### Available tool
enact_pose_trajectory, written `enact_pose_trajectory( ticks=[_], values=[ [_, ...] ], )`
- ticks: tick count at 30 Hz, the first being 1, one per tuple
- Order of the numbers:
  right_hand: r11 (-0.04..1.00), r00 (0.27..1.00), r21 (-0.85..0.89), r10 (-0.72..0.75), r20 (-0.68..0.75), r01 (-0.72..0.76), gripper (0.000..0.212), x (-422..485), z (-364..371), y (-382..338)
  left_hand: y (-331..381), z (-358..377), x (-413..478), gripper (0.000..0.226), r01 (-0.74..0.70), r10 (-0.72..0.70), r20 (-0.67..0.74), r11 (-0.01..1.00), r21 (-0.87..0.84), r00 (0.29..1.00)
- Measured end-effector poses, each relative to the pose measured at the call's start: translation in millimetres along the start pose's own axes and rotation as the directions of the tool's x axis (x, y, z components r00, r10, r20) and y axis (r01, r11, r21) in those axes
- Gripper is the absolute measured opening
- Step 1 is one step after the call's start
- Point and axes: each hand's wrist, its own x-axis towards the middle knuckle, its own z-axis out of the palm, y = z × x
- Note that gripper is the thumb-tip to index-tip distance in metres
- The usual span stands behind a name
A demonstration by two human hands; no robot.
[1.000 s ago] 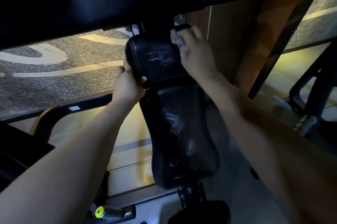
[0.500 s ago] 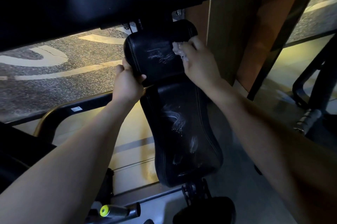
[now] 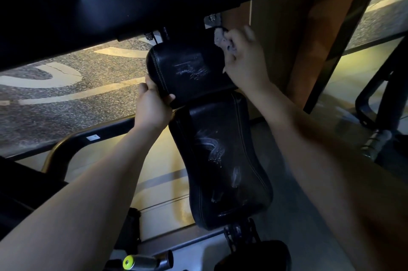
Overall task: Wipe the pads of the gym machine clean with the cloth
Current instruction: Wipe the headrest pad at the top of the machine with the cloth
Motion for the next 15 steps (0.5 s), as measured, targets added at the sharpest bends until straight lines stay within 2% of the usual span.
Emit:
enact_pose_trajectory(
  ticks=[3,5,8,10,13,15],
  values=[
    [0.998,0.998,-0.038,-0.050,0.037,0.051,0.015,-33.4,8.8,0.4,-3.3,2.7,2.2,0.075,0.004,-0.004,-0.011,1.000,0.012,1.000],
    [0.994,0.989,-0.041,-0.095,0.113,0.100,0.015,-58.3,17.7,3.0,-3.8,4.4,2.5,0.076,0.013,-0.013,-0.008,1.000,0.014,1.000],
    [0.970,0.933,-0.022,-0.228,0.277,0.243,0.016,-82.0,19.7,10.8,-2.4,4.8,1.2,0.075,0.017,-0.017,-0.007,1.000,0.020,1.000],
    [0.947,0.903,-0.063,-0.278,0.329,0.314,0.022,-70.6,11.2,14.9,-2.8,4.5,0.6,0.077,0.018,-0.017,-0.014,0.999,0.033,1.000],
    [0.963,0.964,-0.158,-0.190,0.188,0.220,0.019,-38.2,-1.8,11.3,-2.1,3.8,0.1,0.078,0.005,-0.005,-0.015,0.999,0.033,1.000],
    [0.975,0.984,-0.156,-0.142,0.108,0.158,0.018,-30.4,-1.2,8.6,-1.7,3.3,0.7,0.076,0.007,-0.007,-0.016,1.000,0.018,1.000]
  ],
)
